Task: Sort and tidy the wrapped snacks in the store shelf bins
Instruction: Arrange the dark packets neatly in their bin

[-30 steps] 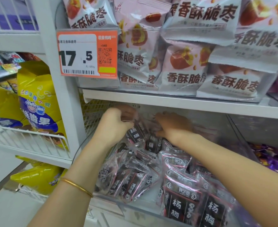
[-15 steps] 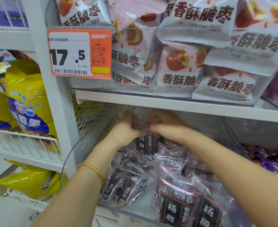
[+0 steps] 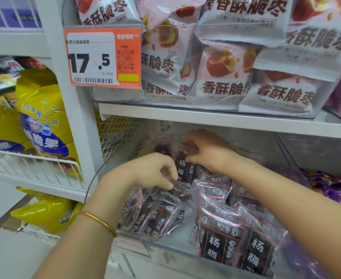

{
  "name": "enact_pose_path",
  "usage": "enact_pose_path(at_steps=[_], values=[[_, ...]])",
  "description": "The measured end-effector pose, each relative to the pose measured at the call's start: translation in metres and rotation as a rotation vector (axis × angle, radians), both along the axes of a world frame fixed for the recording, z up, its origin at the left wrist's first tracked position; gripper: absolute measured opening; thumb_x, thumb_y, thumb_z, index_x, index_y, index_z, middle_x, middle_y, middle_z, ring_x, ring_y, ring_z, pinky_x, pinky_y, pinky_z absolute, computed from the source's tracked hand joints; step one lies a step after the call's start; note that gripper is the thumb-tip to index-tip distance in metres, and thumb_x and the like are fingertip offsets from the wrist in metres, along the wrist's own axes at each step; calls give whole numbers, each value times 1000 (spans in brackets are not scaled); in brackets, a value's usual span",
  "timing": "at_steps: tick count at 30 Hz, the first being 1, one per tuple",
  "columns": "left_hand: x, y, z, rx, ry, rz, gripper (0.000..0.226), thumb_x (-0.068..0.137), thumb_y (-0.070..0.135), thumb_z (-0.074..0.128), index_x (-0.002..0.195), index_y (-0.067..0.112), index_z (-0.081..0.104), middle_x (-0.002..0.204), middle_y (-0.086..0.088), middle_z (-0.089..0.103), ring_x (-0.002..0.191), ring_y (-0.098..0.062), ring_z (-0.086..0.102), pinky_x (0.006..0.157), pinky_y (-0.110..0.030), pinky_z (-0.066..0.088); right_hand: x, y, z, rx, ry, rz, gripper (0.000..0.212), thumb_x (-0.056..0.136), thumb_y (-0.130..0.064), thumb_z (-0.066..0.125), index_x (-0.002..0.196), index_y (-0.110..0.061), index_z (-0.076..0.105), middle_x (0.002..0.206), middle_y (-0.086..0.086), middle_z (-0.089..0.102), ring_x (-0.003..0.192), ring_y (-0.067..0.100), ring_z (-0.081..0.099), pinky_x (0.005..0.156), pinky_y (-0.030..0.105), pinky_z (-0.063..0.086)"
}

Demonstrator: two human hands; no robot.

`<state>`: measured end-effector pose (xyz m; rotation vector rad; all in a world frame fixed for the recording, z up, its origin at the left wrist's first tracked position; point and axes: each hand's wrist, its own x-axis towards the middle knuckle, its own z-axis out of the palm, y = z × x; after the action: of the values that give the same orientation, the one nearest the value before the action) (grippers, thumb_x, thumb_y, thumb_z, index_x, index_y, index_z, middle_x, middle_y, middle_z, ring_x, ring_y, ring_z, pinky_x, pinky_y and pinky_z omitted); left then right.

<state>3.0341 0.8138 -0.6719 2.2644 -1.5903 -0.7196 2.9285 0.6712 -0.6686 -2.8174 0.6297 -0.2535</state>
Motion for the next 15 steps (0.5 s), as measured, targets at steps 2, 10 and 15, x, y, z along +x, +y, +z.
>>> enact_pose_path(at_steps=[2,10,15], values=[[4,-4,-6,-137,-15,64,10,81,18,70,91,20,68,95,8,64,87,-9,61,83,-28,51,-4,7,8,-15,-101,14,36,83,-20,62,118,-20,54,117,0,57,106,21,54,89,34,48],[8,-16,-19,-400,12,296,14,81,18,69,93,11,67,89,-3,68,83,-17,63,80,-32,51,-15,27,-4,-60,82,127,27,87,-33,61,106,-18,51,94,-4,53,93,21,56,67,30,41],[3,-2,-8,-229,-1,245,66,74,26,76,127,9,41,122,-5,52,108,-18,54,95,-35,47,-12,24,-9,-270,14,65,20,87,-31,61,94,-15,52,101,3,54,94,25,54,68,28,38]])
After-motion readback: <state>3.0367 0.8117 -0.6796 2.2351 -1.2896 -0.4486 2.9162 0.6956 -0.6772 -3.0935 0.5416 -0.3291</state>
